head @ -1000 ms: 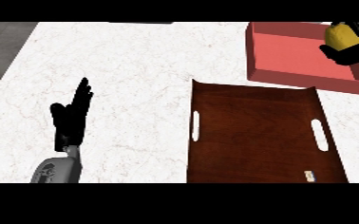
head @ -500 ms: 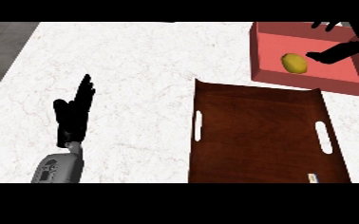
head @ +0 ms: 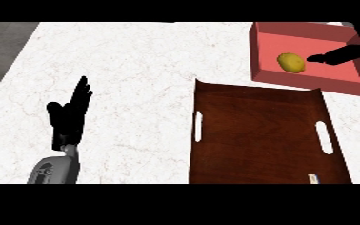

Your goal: Pick the lemon from the tray and place it in the cardboard box

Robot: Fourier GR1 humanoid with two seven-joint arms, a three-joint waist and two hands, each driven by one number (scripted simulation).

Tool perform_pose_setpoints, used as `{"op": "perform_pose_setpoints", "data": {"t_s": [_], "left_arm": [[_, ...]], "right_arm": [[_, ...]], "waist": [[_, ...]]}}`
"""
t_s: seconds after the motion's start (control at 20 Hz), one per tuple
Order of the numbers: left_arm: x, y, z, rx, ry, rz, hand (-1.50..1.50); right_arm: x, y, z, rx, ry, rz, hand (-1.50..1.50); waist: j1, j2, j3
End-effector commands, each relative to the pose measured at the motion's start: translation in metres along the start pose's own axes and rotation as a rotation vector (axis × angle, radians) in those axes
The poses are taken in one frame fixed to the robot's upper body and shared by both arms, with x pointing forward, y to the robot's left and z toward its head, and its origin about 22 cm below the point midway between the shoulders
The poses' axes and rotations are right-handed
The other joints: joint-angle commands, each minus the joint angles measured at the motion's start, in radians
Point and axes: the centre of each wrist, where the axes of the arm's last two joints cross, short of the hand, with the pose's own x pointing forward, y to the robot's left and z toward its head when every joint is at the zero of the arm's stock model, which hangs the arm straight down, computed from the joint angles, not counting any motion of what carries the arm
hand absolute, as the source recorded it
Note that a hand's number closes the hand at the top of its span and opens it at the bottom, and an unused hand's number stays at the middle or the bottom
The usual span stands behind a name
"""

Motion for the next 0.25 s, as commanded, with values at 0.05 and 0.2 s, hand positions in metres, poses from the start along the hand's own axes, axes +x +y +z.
{"op": "perform_pose_setpoints", "data": {"t_s": [0.05,0.2], "left_arm": [[0.002,-0.006,0.000,0.010,-0.007,0.001,0.00],[0.001,-0.015,0.003,-0.009,-0.013,0.007,0.00]], "right_arm": [[0.003,-0.029,0.004,-0.080,-0.036,-0.267,-1.50],[-0.015,-0.043,0.029,-0.137,-0.003,-0.310,-1.50]], "waist": [[0.002,0.001,0.000],[0.007,0.005,0.001]]}}
